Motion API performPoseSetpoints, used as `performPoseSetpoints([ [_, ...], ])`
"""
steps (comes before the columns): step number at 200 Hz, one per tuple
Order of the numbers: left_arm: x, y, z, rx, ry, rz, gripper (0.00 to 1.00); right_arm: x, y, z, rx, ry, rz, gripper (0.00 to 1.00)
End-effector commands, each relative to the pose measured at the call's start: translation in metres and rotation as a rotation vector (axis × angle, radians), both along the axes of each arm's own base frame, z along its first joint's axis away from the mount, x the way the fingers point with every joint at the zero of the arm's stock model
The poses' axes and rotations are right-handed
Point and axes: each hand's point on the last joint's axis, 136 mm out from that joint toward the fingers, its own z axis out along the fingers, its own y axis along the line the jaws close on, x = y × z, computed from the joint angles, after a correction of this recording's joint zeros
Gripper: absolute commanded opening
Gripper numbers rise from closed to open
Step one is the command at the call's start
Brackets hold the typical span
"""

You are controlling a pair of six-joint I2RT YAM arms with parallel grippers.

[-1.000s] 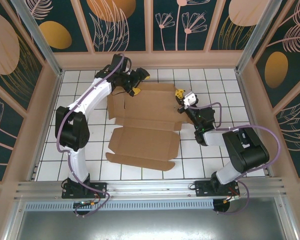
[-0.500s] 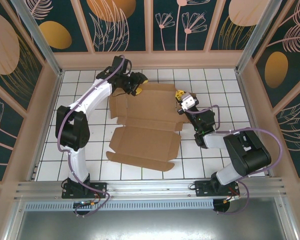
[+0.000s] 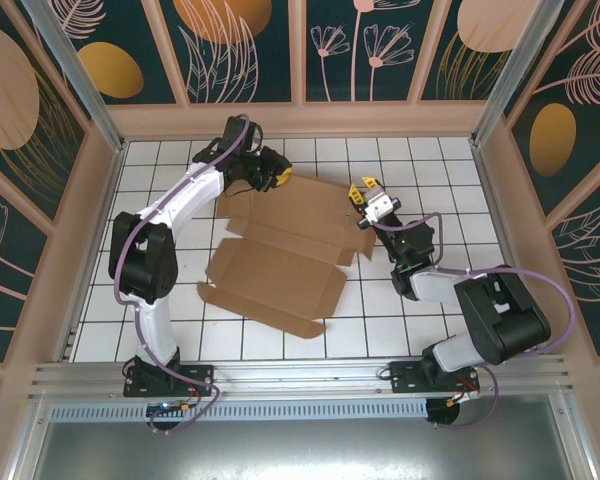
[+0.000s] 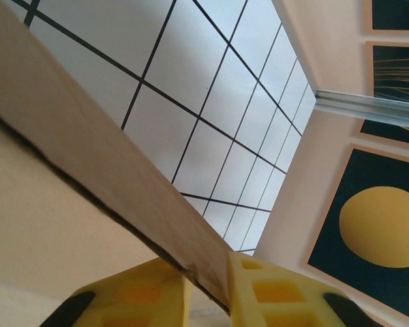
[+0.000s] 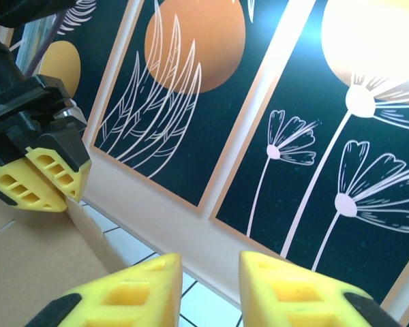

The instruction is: Fold the paper box

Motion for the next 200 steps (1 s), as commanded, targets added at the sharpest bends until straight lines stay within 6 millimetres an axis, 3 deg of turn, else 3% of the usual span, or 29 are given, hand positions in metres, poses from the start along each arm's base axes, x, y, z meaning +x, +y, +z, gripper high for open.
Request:
performPoseSetpoints([
  [1, -0.004, 0.001, 0.017, -0.052, -0.022, 0.012, 0.16, -0.011, 0.002, 0.005, -0.009, -0.015, 0.031, 0.34],
  [23, -0.007, 0.002, 0.012, -0.057, -0.023, 0.009, 0.1, -0.017, 0.002, 0.009, 0.008, -0.009, 0.056, 0.38],
  [57, -0.016, 0.005, 0.011, -0.071, -0.07, -0.002, 0.02, -0.021, 0.0, 0.034, 0.133, 0.059, 0.088, 0.43],
  [81, -0.028, 0.008, 0.02, -0.074, -0.188, -0.042, 0.03, 0.0, 0.002, 0.044, 0.293, 0.352, 0.087, 0.44],
  [97, -0.038, 0.011, 0.013, -0.068, -0.234, -0.076, 0.03, 0.011, 0.014, 0.035, 0.295, 0.565, 0.101, 0.38],
  [116, -0.052, 0.012, 0.016, -0.082, -0.308, -0.116, 0.02, 0.004, 0.034, 0.028, 0.262, 0.648, 0.177, 0.32],
  [156, -0.072, 0.013, 0.02, -0.137, -0.468, -0.171, 0.01, 0.01, 0.054, 0.011, 0.193, 0.897, 0.144, 0.42],
  [175, -0.085, 0.017, 0.004, -0.148, -0.477, -0.175, 0.0, -0.002, 0.071, -0.003, 0.107, 0.963, 0.19, 0.48],
  [200, -0.098, 0.022, -0.01, -0.15, -0.484, -0.177, 0.0, -0.014, 0.088, -0.036, 0.02, 1.073, 0.204, 0.53],
])
